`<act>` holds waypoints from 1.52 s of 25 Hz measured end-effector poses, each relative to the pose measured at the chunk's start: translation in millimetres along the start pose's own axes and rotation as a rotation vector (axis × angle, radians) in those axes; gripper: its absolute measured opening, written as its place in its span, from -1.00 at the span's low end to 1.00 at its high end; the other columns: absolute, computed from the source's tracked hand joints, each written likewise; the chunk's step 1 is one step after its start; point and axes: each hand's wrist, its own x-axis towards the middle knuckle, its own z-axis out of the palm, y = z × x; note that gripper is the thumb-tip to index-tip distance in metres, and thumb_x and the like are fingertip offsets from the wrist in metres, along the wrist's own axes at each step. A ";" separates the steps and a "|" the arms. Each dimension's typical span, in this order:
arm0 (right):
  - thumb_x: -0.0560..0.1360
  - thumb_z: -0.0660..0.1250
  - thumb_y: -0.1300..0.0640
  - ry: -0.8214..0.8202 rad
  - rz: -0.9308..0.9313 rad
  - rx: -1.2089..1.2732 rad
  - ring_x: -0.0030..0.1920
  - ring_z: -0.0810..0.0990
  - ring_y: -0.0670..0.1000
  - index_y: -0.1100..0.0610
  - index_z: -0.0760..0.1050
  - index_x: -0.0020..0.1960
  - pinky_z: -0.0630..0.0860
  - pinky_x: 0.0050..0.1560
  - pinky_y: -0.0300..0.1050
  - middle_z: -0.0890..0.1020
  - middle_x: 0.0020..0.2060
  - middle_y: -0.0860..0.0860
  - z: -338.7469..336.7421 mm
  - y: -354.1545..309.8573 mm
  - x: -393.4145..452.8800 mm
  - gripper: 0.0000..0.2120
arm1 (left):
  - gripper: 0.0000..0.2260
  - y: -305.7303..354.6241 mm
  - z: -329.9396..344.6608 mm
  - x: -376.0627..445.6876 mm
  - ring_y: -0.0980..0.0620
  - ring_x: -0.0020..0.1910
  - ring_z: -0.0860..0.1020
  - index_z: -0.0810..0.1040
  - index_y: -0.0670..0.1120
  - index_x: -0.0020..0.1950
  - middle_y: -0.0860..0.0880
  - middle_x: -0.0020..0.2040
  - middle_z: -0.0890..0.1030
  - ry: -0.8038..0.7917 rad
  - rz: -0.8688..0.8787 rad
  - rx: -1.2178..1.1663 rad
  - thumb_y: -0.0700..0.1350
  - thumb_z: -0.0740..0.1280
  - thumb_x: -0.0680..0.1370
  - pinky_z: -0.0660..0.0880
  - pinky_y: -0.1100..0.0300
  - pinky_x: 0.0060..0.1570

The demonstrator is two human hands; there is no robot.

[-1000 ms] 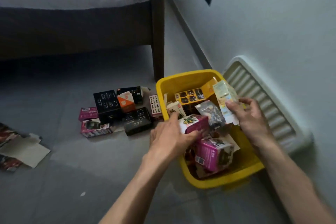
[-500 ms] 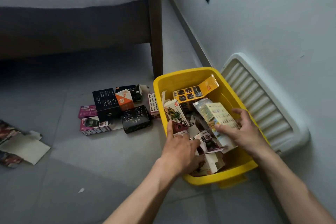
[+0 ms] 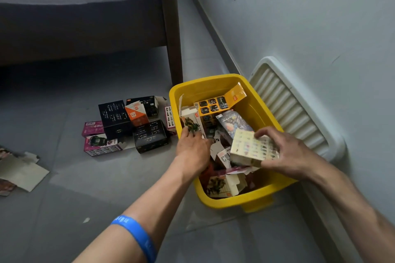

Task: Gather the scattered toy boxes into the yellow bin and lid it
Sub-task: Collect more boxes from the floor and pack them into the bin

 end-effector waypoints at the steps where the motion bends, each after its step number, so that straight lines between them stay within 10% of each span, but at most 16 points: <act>1: 0.37 0.44 -0.16 -0.097 -0.004 -0.075 0.02 0.46 -0.03 -0.24 0.28 0.27 0.49 0.13 0.00 0.49 0.17 -0.03 -3.9 -1.8 -0.1 -0.46 | -0.58 -4.0 -0.7 1.6 -0.16 0.45 0.33 0.34 0.14 0.49 -0.11 0.44 0.42 -0.062 0.007 0.023 0.09 0.16 0.62 -0.03 -0.12 0.49; 4: 0.32 0.27 -0.35 -0.261 -0.026 -0.217 0.01 0.47 -0.10 -0.27 0.30 0.24 0.41 0.25 -0.03 0.54 0.23 -0.09 -8.7 -10.5 1.9 -0.47 | -0.54 -22.2 -0.9 -2.5 -0.11 0.44 0.36 0.24 0.17 0.53 -0.08 0.45 0.44 -0.138 0.026 -0.040 0.20 0.04 0.63 0.06 -0.10 0.44; 9: 0.38 0.33 -0.40 0.108 -0.025 0.220 -0.09 0.61 -0.07 -0.18 0.30 0.22 0.57 -0.31 -0.18 0.52 0.12 -0.05 32.7 -50.9 26.3 -0.47 | -0.61 -48.2 11.1 -31.2 -0.01 0.40 0.40 0.34 0.05 0.46 0.01 0.37 0.53 0.218 0.063 -0.388 0.02 0.17 0.62 0.05 0.05 0.46; 14: 0.33 0.30 -0.45 0.244 0.159 -0.020 0.12 0.50 0.13 -0.02 0.23 0.18 0.52 -0.15 -0.01 0.46 0.18 0.09 88.5 -69.9 48.7 -0.33 | -0.68 -46.6 22.9 -39.7 0.02 0.49 0.26 0.46 0.04 0.34 0.00 0.44 0.41 0.359 0.037 -0.326 -0.01 0.19 0.60 -0.04 -0.20 0.51; 21: 0.41 0.30 -0.35 -0.148 0.152 -0.049 0.31 0.45 0.15 -0.04 0.42 0.33 0.47 0.25 0.08 0.44 0.36 0.07 75.4 -51.8 55.5 -0.40 | -0.42 -50.7 0.9 11.0 -0.12 0.59 -0.06 0.11 -0.04 0.57 -0.09 0.61 0.06 0.080 -0.022 -0.126 0.07 0.15 0.58 -0.31 -0.34 0.40; 25: 0.43 0.38 -0.02 0.162 0.135 -0.198 0.13 0.50 0.09 -0.01 0.47 0.20 0.50 -0.06 -0.06 0.49 0.23 0.05 93.3 -39.2 40.4 -0.64 | -0.46 -57.4 -7.3 40.6 -0.19 0.53 0.14 0.25 -0.05 0.51 -0.17 0.54 0.21 0.278 -0.105 0.057 -0.04 0.25 0.53 -0.13 -0.38 0.41; 30: 0.52 0.29 -0.02 0.113 0.101 -0.227 0.00 0.57 0.06 0.00 0.65 0.11 0.57 -0.08 -0.05 0.63 0.09 0.03 90.5 -43.0 40.3 -0.76 | -0.38 -57.8 -10.3 52.5 -0.15 0.56 0.11 0.30 0.04 0.49 -0.10 0.55 0.26 -0.120 -0.041 -0.065 0.20 0.23 0.46 -0.27 -0.39 0.38; 36: 0.52 0.29 0.06 0.517 -0.118 -0.212 -0.04 0.56 0.13 0.13 0.63 0.00 0.54 -0.04 0.09 0.65 -0.05 0.10 69.1 -95.5 47.3 -0.80 | -0.63 -70.6 -26.6 21.4 -0.09 0.36 0.45 0.44 0.11 0.35 0.02 0.29 0.59 -0.023 0.130 -0.302 -0.07 0.26 0.54 -0.01 -0.33 0.44; 38: 0.50 0.30 0.10 0.590 -0.239 -0.120 -0.13 0.54 0.14 0.15 0.60 -0.05 0.53 -0.12 0.09 0.63 -0.13 0.11 62.8 -122.4 55.7 -0.85 | -0.64 -77.3 -26.6 -0.8 -0.06 0.24 0.54 0.50 0.01 0.34 -0.01 0.23 0.63 0.162 0.189 -0.480 -0.21 0.26 0.55 0.37 -0.17 0.33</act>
